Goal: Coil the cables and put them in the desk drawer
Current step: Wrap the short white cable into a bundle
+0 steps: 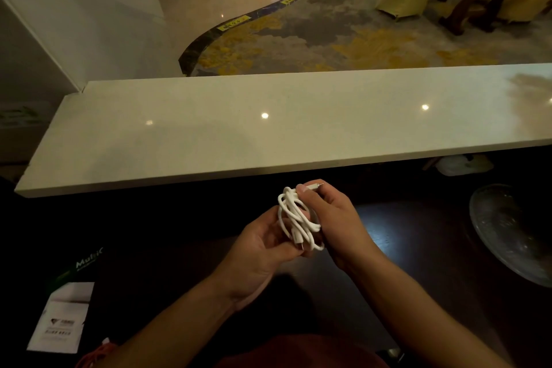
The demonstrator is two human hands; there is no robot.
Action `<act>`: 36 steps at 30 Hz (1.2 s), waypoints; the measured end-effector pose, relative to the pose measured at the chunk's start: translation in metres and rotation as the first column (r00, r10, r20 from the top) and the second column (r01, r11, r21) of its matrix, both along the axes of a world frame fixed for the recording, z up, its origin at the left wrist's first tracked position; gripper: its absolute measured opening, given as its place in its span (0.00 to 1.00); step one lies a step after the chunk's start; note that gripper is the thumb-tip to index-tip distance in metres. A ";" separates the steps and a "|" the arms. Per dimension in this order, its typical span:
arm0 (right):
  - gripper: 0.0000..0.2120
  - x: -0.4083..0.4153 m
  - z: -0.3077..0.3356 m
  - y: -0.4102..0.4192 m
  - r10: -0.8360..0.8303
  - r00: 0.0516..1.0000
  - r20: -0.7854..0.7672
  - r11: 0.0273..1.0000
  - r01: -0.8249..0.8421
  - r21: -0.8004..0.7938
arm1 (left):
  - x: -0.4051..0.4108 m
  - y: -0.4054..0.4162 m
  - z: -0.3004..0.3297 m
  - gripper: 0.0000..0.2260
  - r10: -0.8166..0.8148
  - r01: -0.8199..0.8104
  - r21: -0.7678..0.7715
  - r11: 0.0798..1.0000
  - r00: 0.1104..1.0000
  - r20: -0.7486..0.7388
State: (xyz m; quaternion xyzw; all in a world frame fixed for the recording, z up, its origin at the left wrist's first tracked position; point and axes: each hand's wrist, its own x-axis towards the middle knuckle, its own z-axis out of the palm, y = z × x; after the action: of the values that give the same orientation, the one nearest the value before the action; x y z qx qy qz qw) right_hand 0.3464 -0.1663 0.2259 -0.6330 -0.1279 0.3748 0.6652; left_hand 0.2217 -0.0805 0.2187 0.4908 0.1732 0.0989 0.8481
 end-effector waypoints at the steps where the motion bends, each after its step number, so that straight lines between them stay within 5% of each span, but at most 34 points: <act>1: 0.08 0.000 0.000 0.000 0.003 1.000 0.000 1.000 -0.003 -0.004 | -0.001 0.000 -0.001 0.18 -0.005 0.005 -0.003 1.000 1.000 0.005; 4: 0.09 -0.001 -0.002 -0.001 -0.011 0.999 0.039 0.999 0.012 -0.041 | -0.002 -0.002 0.000 0.17 -0.019 0.018 0.051 0.999 1.000 0.015; 9: 0.09 -0.004 -0.002 -0.002 -0.065 0.988 0.140 0.997 0.070 -0.027 | 0.002 -0.009 0.006 0.11 0.186 -0.161 0.339 0.927 0.982 -0.043; 14: 0.08 -0.003 0.002 -0.005 -0.123 0.968 0.218 0.992 0.120 0.026 | 0.002 -0.007 0.004 0.17 0.256 -0.212 0.337 0.917 0.963 -0.089; 24: 0.08 -0.001 0.004 -0.010 -0.025 0.983 0.184 0.997 0.011 0.079 | -0.003 0.016 0.009 0.16 0.140 -0.105 0.254 0.961 0.982 -0.126; 31: 0.10 -0.001 0.006 -0.011 0.088 0.978 0.188 0.982 -0.117 0.151 | 0.007 0.029 0.011 0.09 0.137 -0.070 0.426 0.902 0.982 -0.128; 36: 0.10 0.003 0.010 -0.014 0.070 0.963 0.262 0.985 -0.108 0.133 | 0.005 0.037 0.016 0.14 0.146 -0.090 0.475 0.876 0.986 -0.082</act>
State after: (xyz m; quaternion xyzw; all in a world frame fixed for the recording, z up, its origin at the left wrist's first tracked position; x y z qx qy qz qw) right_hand 0.3491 -0.1801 0.2362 -0.6192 -0.2683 0.3089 0.6702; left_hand 0.2267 -0.0430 0.2350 0.6747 0.2226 0.1609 0.6851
